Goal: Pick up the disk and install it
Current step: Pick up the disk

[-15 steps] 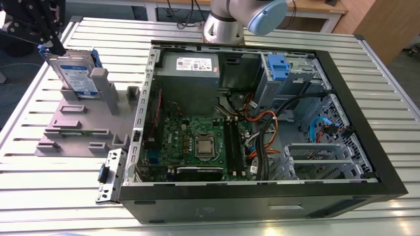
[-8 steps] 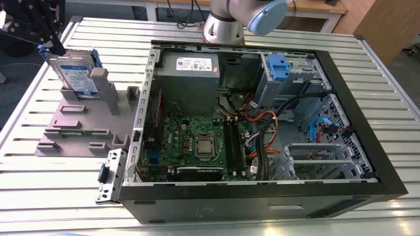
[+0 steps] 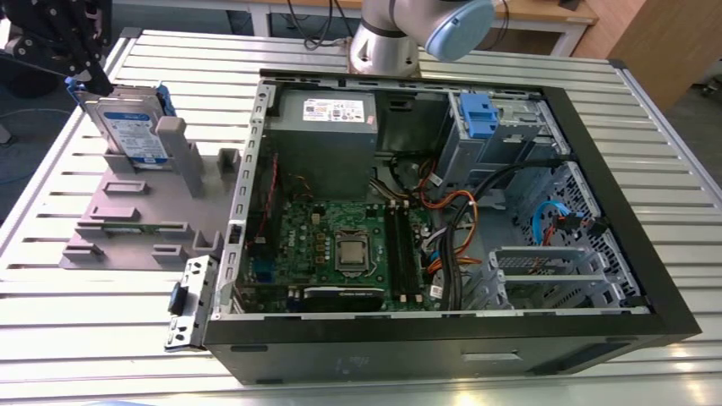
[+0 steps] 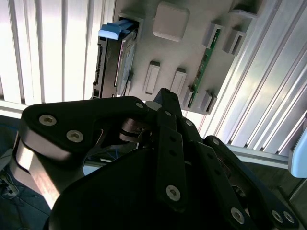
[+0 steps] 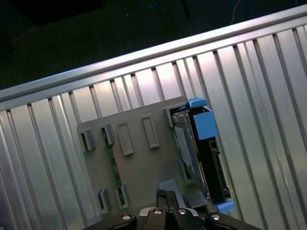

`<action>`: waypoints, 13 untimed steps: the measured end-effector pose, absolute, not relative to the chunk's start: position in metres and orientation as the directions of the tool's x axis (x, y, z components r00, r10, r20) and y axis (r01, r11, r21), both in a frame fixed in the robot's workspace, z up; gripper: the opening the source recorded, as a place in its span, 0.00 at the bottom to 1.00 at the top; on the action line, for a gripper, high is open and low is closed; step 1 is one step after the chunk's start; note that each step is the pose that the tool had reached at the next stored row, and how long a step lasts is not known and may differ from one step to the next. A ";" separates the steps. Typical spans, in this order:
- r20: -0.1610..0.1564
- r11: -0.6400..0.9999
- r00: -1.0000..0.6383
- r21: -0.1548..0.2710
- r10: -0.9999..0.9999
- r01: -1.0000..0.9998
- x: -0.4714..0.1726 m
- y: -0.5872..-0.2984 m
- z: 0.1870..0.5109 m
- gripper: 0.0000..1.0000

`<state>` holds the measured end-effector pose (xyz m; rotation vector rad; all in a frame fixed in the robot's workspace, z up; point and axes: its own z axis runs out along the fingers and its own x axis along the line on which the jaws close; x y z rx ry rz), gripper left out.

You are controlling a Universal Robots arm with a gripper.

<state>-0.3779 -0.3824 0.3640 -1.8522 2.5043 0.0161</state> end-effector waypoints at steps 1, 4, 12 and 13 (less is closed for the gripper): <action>-0.028 0.292 -0.292 -0.008 -0.956 -0.956 -0.378 -0.382 0.364 0.11; -0.028 0.291 -0.290 -0.008 -0.956 -0.957 -0.378 -0.382 0.364 0.11; -0.028 0.286 -0.286 -0.008 -0.958 -0.958 -0.378 -0.382 0.364 0.11; -0.028 0.286 -0.286 -0.008 -0.958 -0.958 -0.378 -0.382 0.364 0.11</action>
